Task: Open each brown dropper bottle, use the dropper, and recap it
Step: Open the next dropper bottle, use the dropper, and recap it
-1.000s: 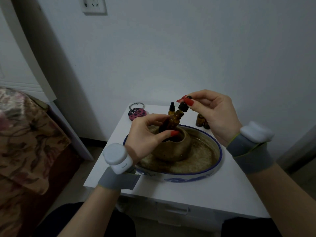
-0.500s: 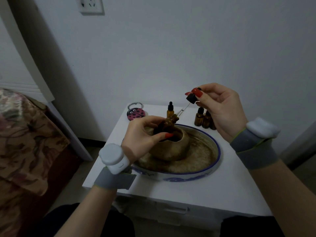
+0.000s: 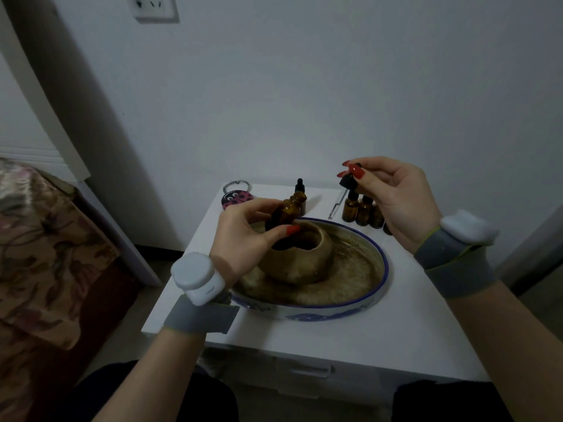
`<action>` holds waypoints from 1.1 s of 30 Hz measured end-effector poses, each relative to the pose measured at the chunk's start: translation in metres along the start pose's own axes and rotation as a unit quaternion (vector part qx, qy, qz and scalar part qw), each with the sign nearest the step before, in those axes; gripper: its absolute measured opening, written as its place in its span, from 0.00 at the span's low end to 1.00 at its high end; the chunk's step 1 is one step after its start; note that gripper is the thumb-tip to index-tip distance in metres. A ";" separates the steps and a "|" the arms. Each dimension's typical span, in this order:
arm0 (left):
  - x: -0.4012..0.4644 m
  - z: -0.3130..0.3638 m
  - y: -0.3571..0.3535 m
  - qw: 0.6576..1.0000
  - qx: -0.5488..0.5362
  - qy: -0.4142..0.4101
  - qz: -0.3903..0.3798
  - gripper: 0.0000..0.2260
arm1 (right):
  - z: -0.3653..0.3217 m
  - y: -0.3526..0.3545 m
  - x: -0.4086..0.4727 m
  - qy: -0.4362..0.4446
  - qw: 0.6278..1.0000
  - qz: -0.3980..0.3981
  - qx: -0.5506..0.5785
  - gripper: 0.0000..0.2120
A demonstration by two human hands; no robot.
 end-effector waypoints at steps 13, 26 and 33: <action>0.006 -0.004 0.003 0.993 -0.048 -0.041 0.101 0.15 | 0.015 0.001 -0.006 -0.067 0.996 -0.012 -0.055 0.05; 0.006 -0.009 0.004 0.993 -0.054 -0.038 0.103 0.18 | 0.013 -0.003 -0.005 -0.058 0.996 -0.021 -0.066 0.08; 0.003 -0.007 0.007 0.994 -0.055 -0.023 0.095 0.18 | 0.012 -0.004 -0.005 -0.050 0.996 -0.019 -0.065 0.08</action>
Point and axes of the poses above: each hand's wrist, its own x-axis towards the middle knuckle, its own y-axis out of the back of the hand, z = x × y, the point moved 1 cm from there along x, towards the middle knuckle, and after that the axes turned 8 degrees about -z, right-handed, at the moved point
